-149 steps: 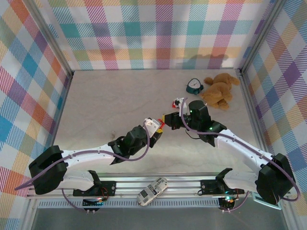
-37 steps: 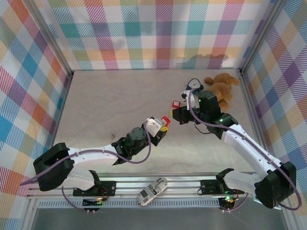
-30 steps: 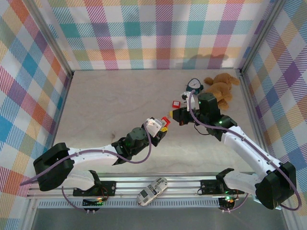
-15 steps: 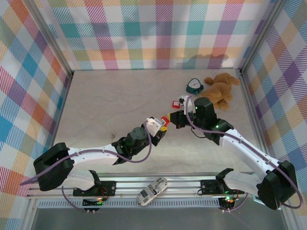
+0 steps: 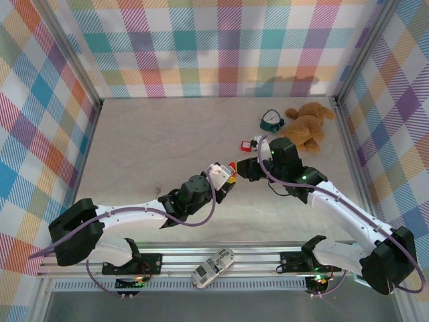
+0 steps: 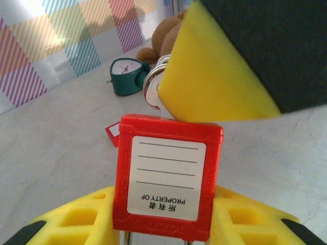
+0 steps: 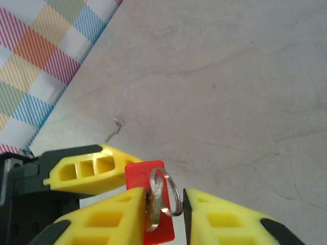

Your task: Unlock with the key

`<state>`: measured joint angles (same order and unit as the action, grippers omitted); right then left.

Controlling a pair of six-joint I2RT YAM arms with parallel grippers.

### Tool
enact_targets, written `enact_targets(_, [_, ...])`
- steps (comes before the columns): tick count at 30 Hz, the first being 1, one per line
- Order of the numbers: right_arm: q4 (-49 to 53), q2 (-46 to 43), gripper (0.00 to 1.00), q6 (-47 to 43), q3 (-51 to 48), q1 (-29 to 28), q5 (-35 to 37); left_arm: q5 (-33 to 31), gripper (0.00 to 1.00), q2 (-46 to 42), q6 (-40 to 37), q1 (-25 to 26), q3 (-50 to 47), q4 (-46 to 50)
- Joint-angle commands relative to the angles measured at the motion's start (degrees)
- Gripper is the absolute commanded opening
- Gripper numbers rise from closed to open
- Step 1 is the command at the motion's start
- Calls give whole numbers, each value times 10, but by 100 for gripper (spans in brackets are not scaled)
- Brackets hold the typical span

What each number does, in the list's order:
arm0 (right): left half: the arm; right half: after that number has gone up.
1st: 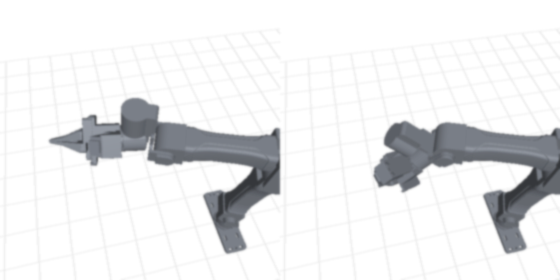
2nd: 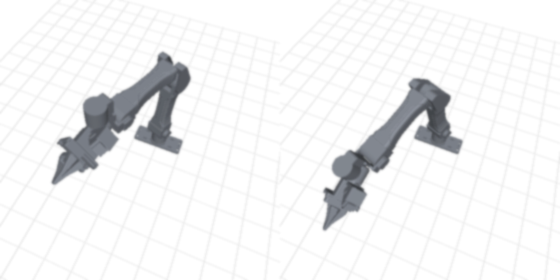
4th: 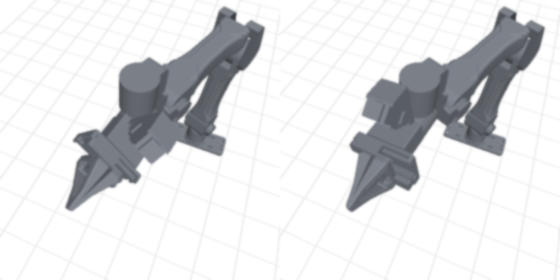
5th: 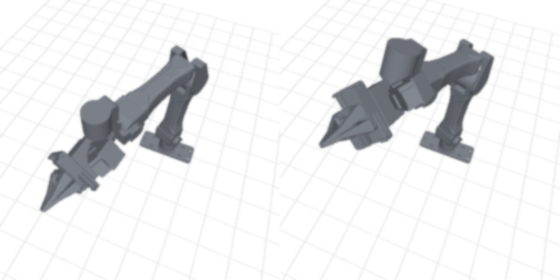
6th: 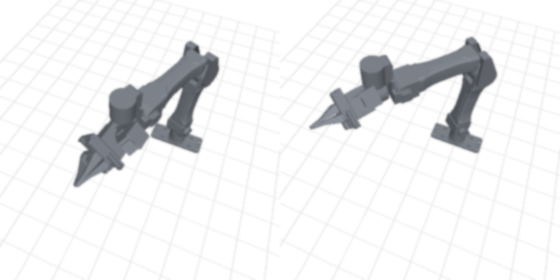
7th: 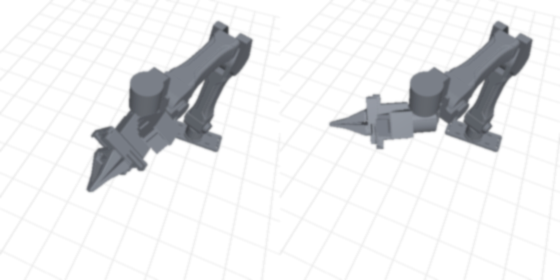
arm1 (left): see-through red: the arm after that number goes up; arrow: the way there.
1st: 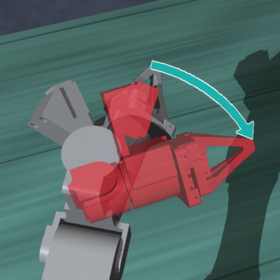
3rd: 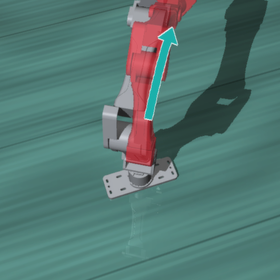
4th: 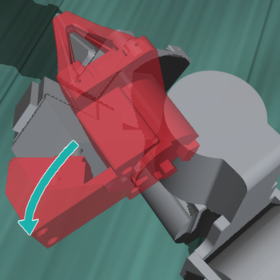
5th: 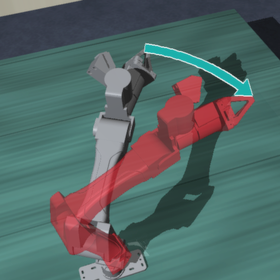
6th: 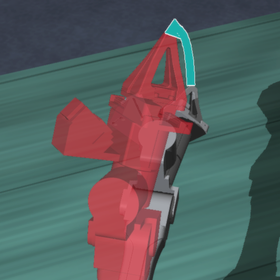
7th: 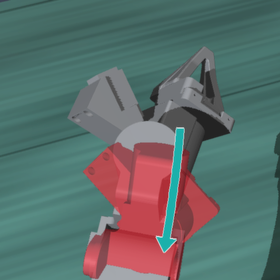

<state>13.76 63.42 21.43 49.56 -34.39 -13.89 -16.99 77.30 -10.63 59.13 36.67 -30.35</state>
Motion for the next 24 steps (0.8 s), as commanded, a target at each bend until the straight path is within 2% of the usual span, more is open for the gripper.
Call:
enact_targets(1, [51, -11, 38, -5, 31, 7, -3, 0, 0, 0, -20, 2, 11, -33])
enact_targets(9, [67, -27, 56, 0, 85, 26, 23, -42, 0, 20, -68, 7, 2, 6])
enact_targets(15, [87, -45, 60, 4, 84, 34, 58, -123, 0, 41, -174, 20, 29, -18])
enact_targets(24, [71, -67, 60, 22, 28, 66, 38, -215, 0, 70, -370, 54, 46, -105])
